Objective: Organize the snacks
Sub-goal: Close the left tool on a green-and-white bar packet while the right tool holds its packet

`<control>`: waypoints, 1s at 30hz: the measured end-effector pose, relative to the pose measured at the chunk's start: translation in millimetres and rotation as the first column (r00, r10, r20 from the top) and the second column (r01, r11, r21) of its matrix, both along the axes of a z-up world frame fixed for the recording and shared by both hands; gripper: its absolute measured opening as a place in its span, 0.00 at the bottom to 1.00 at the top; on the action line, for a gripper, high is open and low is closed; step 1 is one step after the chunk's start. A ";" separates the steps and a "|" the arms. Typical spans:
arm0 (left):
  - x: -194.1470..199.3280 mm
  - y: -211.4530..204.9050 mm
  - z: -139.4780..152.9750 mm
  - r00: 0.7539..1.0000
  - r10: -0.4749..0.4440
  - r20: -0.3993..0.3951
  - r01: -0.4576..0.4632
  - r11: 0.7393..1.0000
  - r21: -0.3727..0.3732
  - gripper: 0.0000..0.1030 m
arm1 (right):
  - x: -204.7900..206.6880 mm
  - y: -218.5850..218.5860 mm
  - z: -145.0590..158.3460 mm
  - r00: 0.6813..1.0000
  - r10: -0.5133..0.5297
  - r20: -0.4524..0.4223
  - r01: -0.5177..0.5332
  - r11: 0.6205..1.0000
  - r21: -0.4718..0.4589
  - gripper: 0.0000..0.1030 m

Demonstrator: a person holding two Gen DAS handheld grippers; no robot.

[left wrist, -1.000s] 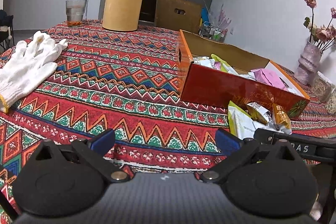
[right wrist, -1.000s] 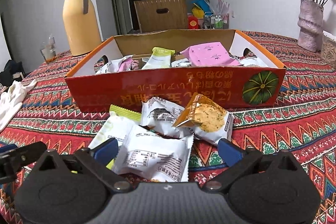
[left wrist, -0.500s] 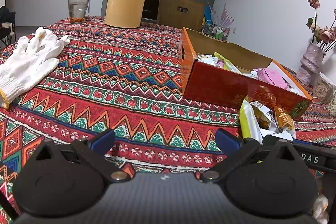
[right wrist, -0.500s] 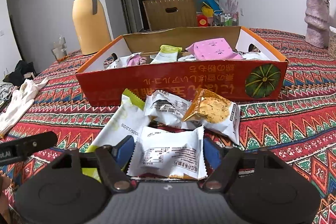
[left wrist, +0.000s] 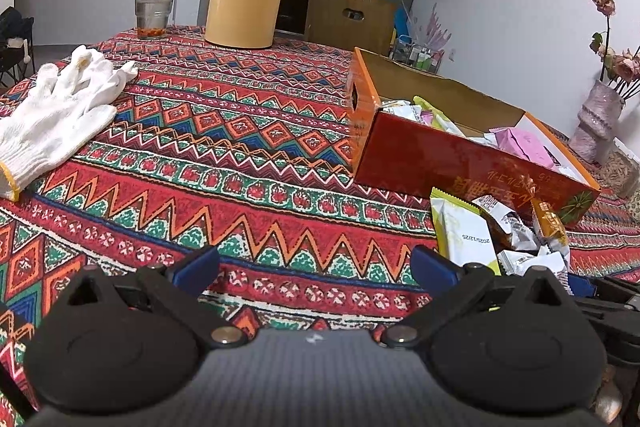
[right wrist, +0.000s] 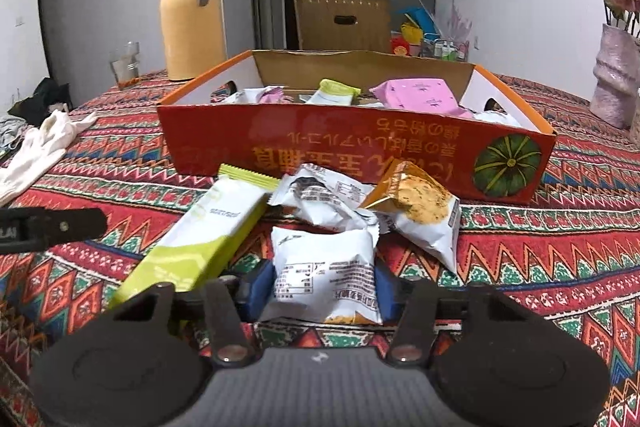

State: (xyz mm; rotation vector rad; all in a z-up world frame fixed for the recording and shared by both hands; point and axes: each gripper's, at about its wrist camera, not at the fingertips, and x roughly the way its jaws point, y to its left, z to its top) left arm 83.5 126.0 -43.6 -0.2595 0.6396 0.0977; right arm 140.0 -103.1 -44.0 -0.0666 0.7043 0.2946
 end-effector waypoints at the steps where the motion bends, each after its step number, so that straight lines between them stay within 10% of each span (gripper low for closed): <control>1: 0.2 0.0 -0.1 1.000 0.002 -0.001 -0.002 1.000 0.002 1.00 | -1.7 -1.0 0.9 1.000 0.003 0.005 -0.003 1.000 0.008 0.42; 30: 36.1 -102.6 5.6 0.992 -0.043 -0.118 0.057 0.991 0.118 1.00 | -17.7 -100.9 18.4 0.990 -0.098 0.102 0.075 0.975 0.210 0.41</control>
